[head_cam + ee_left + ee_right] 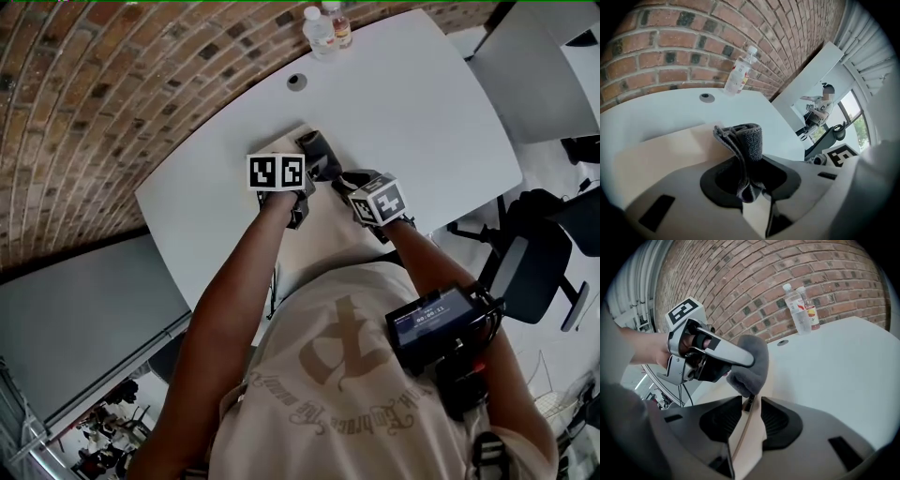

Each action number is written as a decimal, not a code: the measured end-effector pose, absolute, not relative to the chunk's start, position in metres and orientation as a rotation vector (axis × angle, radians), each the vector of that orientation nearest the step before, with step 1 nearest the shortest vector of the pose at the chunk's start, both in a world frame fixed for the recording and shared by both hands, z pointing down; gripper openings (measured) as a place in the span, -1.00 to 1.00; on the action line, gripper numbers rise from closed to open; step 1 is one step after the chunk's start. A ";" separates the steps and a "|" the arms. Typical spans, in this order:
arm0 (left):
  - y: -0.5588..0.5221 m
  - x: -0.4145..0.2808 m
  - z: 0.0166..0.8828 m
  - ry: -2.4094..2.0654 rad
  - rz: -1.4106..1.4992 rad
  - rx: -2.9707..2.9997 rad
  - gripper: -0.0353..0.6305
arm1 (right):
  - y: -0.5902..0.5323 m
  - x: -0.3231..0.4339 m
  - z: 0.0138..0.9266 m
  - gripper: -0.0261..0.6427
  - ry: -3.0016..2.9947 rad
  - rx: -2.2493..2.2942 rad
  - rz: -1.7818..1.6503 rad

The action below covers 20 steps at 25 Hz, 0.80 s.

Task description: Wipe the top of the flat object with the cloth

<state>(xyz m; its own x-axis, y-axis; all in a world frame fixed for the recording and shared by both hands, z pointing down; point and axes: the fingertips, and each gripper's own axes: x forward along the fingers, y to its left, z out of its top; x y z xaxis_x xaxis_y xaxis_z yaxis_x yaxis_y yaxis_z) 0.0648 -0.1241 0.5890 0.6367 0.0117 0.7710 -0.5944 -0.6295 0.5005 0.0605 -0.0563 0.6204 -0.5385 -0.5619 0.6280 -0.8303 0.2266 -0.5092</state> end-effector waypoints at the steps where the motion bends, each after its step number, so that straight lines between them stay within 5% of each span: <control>1: -0.124 0.064 0.592 -0.464 1.000 2.069 -0.56 | -0.056 0.060 0.621 -0.50 -2.193 1.294 1.214; 20: -0.124 -0.084 0.594 -0.711 1.015 1.986 -0.56 | -0.054 0.063 0.624 -0.50 -2.171 1.276 1.230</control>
